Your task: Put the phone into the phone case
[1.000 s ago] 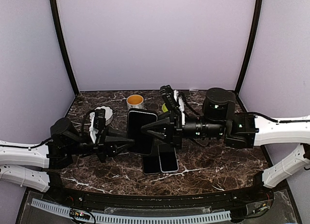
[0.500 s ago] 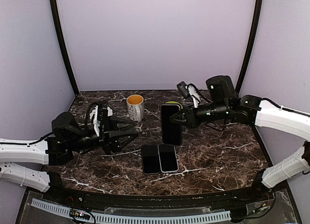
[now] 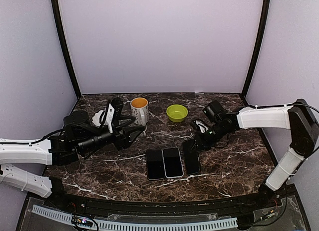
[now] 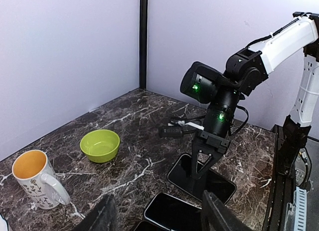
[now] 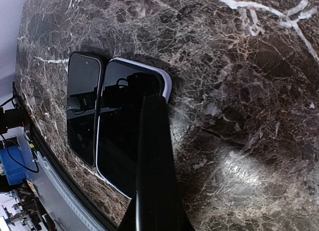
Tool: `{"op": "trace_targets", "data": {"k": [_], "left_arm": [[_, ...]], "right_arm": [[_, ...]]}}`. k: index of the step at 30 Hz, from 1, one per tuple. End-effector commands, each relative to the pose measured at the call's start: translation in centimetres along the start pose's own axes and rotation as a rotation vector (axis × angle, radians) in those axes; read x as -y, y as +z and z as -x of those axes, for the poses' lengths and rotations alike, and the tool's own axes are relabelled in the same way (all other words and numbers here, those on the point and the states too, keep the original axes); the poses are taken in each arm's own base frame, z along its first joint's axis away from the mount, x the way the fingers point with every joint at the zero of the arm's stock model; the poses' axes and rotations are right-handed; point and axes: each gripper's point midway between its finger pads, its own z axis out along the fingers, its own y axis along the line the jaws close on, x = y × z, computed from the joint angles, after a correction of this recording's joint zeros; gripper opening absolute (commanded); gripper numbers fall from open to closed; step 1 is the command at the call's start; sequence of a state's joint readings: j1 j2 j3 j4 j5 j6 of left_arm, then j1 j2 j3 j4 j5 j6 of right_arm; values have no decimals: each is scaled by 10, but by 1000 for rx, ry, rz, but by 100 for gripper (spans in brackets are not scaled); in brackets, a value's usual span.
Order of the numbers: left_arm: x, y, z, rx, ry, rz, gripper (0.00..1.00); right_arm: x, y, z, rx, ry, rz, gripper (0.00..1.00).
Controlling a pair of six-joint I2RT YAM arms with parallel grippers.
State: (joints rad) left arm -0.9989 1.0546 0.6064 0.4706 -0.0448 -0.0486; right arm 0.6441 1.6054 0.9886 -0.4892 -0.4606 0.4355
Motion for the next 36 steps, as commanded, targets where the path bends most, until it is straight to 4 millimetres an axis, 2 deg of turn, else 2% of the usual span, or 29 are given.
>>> {"op": "trace_targets", "data": {"k": [1,5,10,15,19,25,32,36], "left_arm": [[-1,-1,11,13,23,12,59],[0,-1,11,14,26,4,59],[1,-1,11,13,28,-2,59],[1,0,9,8,30,-2,59],[1,1,8,2,34,0,59],[1,1,8,1,36,-1,60],[1,0,10,4,41,0,60],[1,0,9,1,41,-3,60]], "right_arm": [[3,6,8,13,45,79,11],[32,19,1,-19,79,-27,30],[63,24,-7,-30,129,-174,34],[83,19,-13,-2,181,-295,33],[84,13,-16,34,192,-380,35],[83,10,-20,42,187,-456,45],[72,17,-30,21,188,-429,49],[55,30,-33,30,198,-346,45]]}}
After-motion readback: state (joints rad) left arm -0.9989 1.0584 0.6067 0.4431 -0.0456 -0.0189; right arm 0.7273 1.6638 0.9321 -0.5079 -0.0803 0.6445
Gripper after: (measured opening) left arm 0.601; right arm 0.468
